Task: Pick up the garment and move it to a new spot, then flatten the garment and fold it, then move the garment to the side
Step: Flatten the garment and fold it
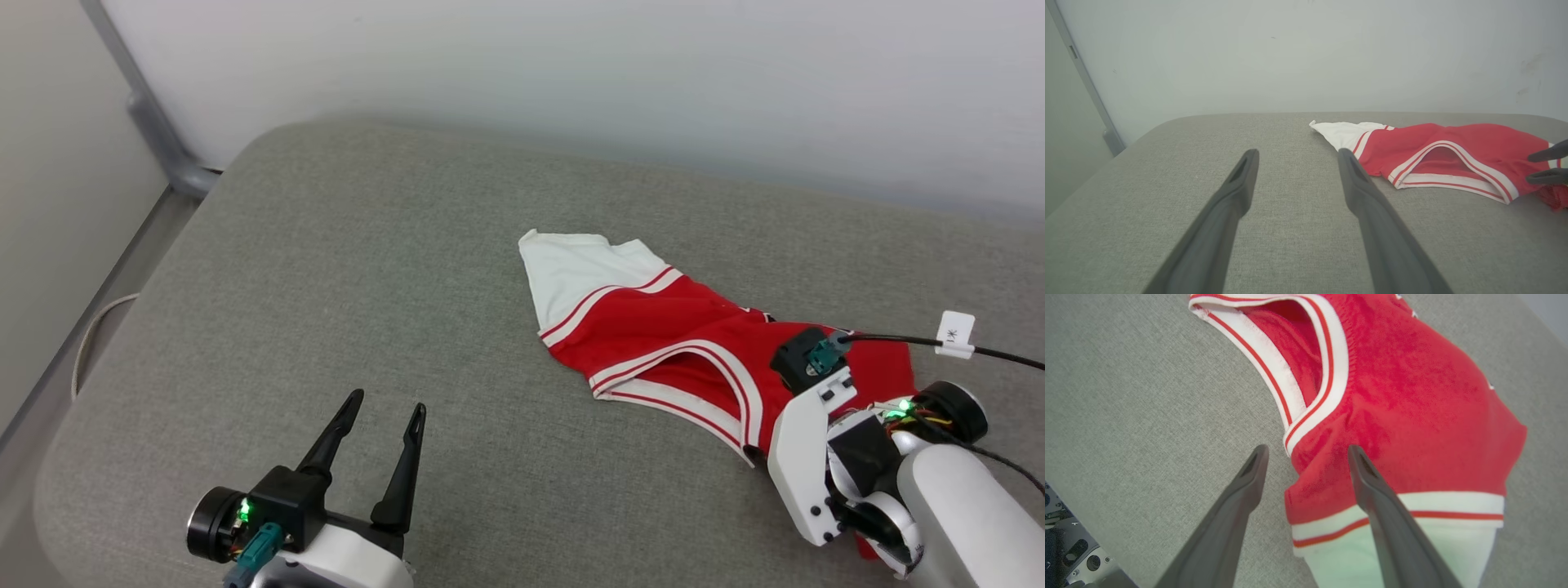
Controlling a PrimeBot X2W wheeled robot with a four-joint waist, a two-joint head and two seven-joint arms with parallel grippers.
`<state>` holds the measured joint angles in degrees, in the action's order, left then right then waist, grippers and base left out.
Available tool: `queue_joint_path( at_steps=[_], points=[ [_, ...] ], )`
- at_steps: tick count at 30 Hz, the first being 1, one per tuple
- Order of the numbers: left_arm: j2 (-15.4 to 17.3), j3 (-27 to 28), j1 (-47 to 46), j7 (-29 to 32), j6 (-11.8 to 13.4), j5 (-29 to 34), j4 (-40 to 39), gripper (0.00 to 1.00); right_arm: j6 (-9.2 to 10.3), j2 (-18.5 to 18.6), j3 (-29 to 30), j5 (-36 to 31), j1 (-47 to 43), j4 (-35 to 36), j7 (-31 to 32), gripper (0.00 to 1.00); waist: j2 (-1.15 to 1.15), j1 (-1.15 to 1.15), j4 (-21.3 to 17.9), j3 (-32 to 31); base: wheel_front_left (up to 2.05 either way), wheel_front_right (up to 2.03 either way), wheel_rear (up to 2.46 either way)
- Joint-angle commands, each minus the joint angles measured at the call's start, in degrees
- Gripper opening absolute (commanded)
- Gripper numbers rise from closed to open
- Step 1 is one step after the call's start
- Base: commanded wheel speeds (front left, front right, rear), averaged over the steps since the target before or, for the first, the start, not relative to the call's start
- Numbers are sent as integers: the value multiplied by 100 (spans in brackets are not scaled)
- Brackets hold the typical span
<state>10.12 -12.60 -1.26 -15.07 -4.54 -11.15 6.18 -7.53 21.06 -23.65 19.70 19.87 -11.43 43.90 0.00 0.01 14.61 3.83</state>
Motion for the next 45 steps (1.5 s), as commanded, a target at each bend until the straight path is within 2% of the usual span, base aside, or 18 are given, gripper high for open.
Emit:
queue_joint_path(
  at_steps=[1,7,15,16,17,18,26,32,37,38,39,45],
  points=[
    [-22,15,-72,-15,-17,25,11,100,8,27,-16,8,94,-9,25,100,0,-1,152,136,0,0,0],
    [-154,90,-196,-15,-133,115,84,100,7,308,-363,248,377,-419,654,100,0,-1,448,360,0,0,0],
    [-280,150,-293,-15,-220,214,138,100,4,205,-594,475,189,-982,504,100,0,-1,631,545,0,0,0],
    [-290,155,-301,-15,-229,229,149,100,2,174,-665,512,134,-1040,487,45,0,-1,636,548,0,0,0],
    [-299,158,-310,-15,-239,246,163,100,-4,149,-755,560,80,-1070,455,4,0,-1,638,544,0,0,0],
    [-310,163,-318,-15,-238,254,182,100,-8,137,-834,627,44,-1073,404,0,0,-1,633,534,0,0,0],
    [-301,237,-175,-15,-273,307,316,100,-3,282,-1183,1073,3,-694,-8,0,0,-1,420,190,0,0,0],
    [-310,281,-3,-15,-277,345,299,100,6,348,-1579,1389,-373,-139,93,0,0,-1,245,-100,0,0,0],
    [-329,277,84,-15,-286,359,299,100,6,363,-1774,1412,-741,-123,74,0,0,-1,167,-156,0,0,0],
    [-322,274,89,-15,-287,360,316,100,6,354,-1765,1368,-777,-155,13,7,0,-1,153,-162,0,0,0],
    [-311,280,90,-15,-287,355,327,100,6,336,-1747,1323,-778,-181,-43,100,0,-1,137,-168,0,0,0],
    [-285,356,141,-15,-291,354,343,100,8,349,-1447,1502,-501,122,-31,100,0,-1,-3,-246,0,0,0]
  ],
)
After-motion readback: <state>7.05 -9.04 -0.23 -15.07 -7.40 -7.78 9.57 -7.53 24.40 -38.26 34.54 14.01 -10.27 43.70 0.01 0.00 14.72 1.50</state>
